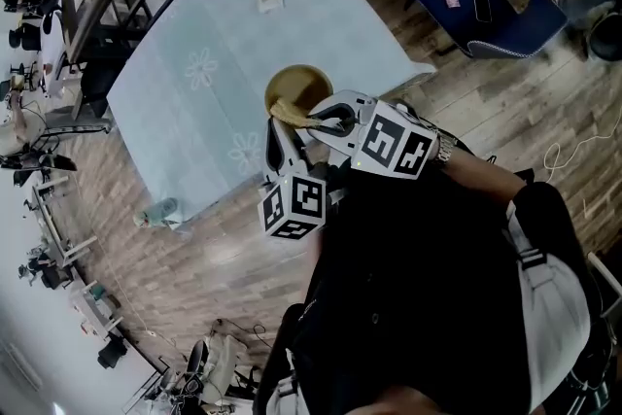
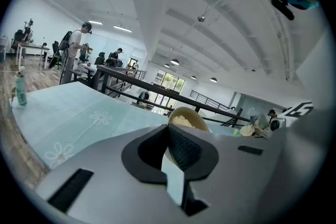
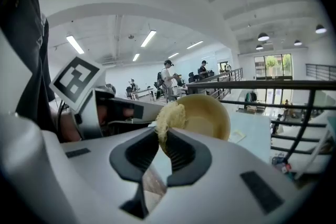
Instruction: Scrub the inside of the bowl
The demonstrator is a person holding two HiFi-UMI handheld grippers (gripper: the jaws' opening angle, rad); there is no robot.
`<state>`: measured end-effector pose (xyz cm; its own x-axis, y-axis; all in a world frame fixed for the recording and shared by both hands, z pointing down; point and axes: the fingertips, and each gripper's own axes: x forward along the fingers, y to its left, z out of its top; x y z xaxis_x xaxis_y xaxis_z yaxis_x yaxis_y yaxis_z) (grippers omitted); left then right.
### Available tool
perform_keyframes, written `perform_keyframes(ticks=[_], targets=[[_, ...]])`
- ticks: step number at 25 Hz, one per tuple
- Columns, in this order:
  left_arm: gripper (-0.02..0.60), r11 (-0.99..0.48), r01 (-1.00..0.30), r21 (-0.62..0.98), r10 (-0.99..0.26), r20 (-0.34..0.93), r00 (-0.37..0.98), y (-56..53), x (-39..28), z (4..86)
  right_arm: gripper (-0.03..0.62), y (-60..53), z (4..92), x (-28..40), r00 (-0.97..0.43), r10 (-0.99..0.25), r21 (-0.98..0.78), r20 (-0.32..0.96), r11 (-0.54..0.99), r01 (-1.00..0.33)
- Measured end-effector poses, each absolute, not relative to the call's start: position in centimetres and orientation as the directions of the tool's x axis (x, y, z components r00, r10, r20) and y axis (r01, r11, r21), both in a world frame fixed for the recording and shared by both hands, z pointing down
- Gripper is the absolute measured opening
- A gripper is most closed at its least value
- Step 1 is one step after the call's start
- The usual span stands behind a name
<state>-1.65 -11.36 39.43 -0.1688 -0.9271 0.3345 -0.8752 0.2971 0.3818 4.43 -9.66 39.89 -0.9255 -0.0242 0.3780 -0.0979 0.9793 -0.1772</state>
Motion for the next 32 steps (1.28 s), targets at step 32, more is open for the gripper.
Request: perform_keyframes(ticks=[32], targets=[[0.017,0.365,-0.842,0.398,-0.915,0.321,-0.245,-7.0,-2.8,40.3,0.046,-6.4,40.1,3.4,-0.888,0.212,-0.574,0.408,0.816,-0.069]])
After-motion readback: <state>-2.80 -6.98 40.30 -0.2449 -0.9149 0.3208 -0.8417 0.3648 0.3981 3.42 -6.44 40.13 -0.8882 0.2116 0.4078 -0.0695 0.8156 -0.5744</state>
